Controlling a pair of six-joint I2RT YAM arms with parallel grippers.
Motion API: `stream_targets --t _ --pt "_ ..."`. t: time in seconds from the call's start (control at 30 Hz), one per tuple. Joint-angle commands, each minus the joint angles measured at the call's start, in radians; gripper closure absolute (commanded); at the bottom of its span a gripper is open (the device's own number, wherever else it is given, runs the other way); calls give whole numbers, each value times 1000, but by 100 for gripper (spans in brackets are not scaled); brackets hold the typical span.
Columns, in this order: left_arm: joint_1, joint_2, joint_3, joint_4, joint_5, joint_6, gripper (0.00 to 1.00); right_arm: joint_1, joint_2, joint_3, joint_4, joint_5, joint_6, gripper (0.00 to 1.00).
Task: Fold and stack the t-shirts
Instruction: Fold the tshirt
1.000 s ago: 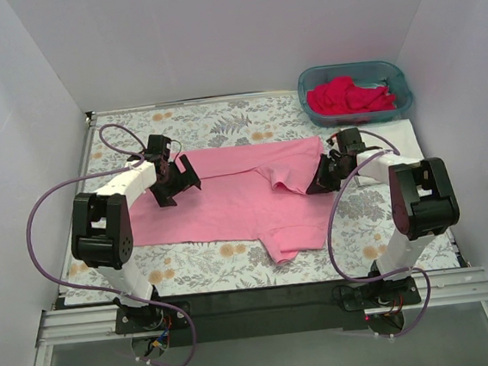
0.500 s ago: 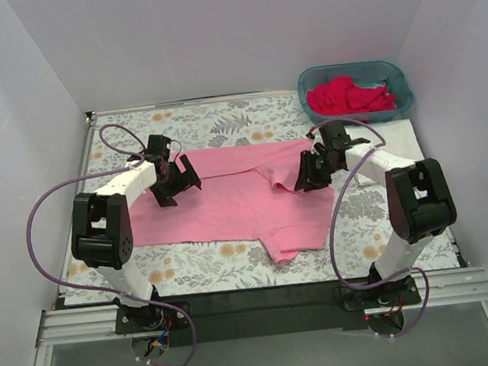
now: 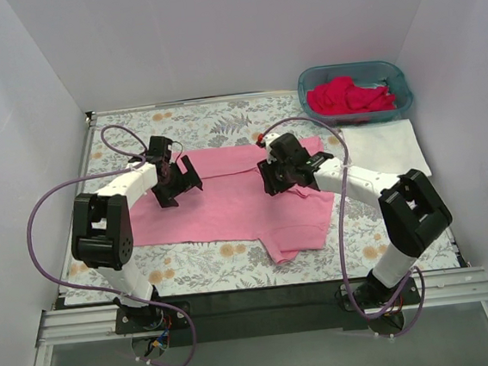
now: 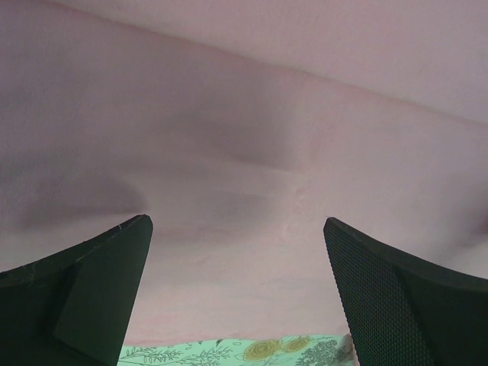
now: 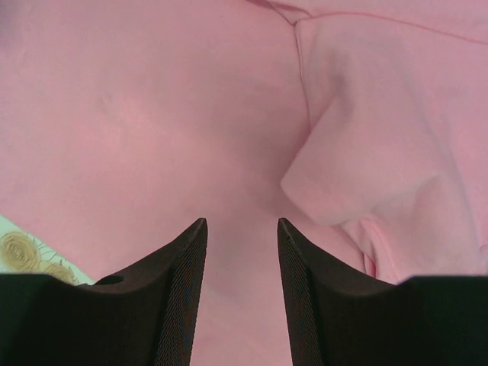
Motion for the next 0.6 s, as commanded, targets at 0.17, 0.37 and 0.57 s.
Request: stream_targets --t 0.17,0.37,0.57 --pt "-17 -86 -43 7 2 15 12 94 91 19 110 265 7 59" --pt "-20 -94 -55 4 3 14 12 105 134 12 113 332 55 61" --pt "-26 -91 -52 -2 1 10 12 105 172 16 143 378 66 62"
